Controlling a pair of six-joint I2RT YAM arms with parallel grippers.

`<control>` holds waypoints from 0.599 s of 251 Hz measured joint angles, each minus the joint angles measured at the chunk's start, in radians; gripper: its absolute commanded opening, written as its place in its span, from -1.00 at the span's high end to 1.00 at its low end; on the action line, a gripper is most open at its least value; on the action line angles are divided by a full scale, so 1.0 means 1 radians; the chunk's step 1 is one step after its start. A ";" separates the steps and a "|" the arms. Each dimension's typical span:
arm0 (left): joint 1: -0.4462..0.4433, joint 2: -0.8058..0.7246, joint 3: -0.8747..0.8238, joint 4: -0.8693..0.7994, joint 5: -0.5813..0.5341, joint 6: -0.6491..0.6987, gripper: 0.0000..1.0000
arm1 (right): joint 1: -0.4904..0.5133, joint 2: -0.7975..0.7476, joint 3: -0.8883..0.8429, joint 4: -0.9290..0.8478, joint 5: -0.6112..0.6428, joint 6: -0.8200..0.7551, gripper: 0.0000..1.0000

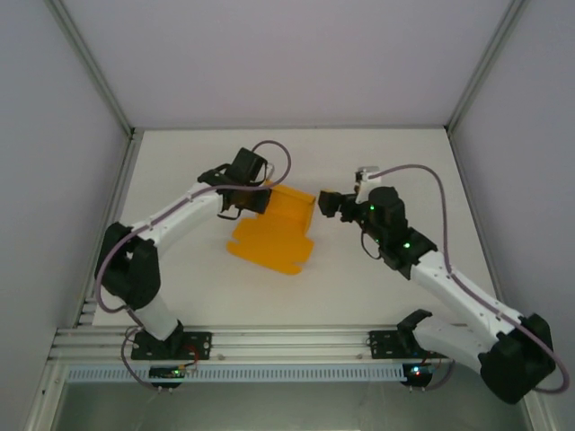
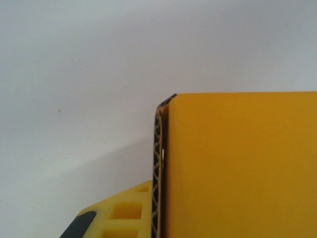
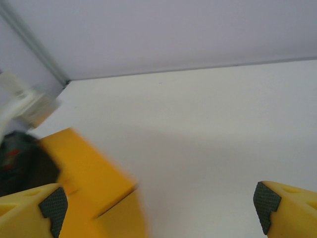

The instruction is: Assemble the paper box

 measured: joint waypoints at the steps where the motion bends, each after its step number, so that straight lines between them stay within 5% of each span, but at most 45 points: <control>1: 0.000 -0.002 0.001 -0.003 0.003 0.007 1.00 | -0.003 -0.002 0.000 -0.003 0.000 0.001 -0.98; 73: -0.103 -0.010 0.035 -0.271 0.004 0.346 1.00 | -0.189 -0.087 -0.038 -0.296 -0.002 0.047 -0.99; 150: -0.165 0.369 0.292 -0.450 -0.219 0.409 1.00 | -0.291 -0.101 -0.049 -0.387 -0.053 0.058 -0.98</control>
